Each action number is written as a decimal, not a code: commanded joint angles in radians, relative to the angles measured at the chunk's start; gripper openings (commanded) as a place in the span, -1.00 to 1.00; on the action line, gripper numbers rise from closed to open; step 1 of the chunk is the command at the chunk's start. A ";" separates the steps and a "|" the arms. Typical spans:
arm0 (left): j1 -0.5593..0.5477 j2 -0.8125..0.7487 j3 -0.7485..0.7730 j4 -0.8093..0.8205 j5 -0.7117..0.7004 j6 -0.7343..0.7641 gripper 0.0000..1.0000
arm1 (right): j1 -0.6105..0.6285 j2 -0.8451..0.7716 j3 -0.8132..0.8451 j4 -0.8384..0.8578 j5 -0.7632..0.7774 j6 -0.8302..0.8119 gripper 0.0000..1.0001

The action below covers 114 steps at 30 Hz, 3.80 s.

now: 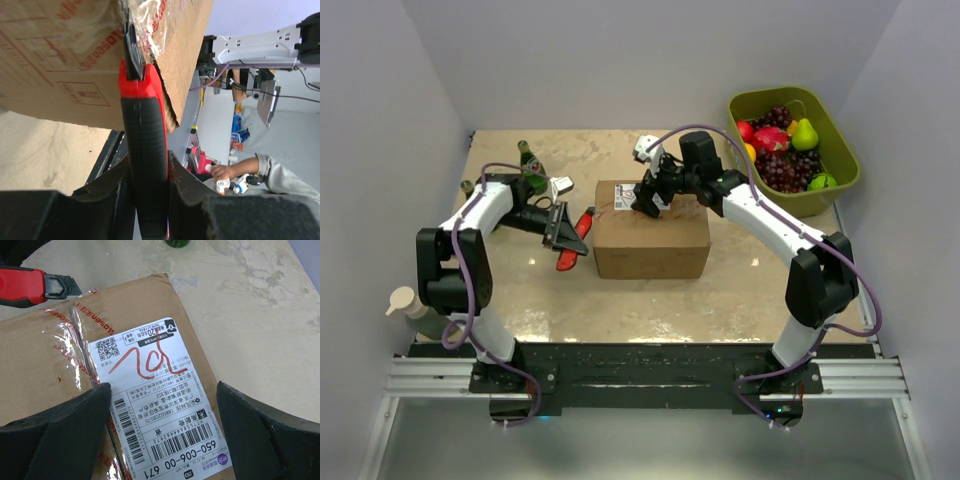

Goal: Unpack the express box
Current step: Cut the express box at the center of the board.

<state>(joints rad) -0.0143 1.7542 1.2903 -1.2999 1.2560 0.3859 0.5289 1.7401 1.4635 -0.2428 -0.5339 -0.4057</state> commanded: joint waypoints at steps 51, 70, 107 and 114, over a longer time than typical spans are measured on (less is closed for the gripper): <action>-0.159 -0.318 0.004 0.137 -0.079 0.205 -1.00 | 0.129 0.088 0.094 0.349 -0.583 0.628 0.73; -0.161 -0.254 0.053 0.128 -0.064 0.202 -1.00 | 0.154 0.082 0.034 0.473 -0.598 0.717 0.23; -0.026 -0.443 -0.373 1.570 0.023 -0.999 -0.01 | 0.000 0.022 -0.103 0.812 -0.393 1.197 -1.00; -0.052 -0.389 -0.372 1.679 0.066 -1.075 -0.04 | 0.017 0.027 -0.075 0.792 -0.405 1.173 -1.00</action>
<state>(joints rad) -0.0418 1.3460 0.9176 0.2497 1.2594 -0.6071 0.5301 1.7924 1.3655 0.5091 -0.9581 0.7746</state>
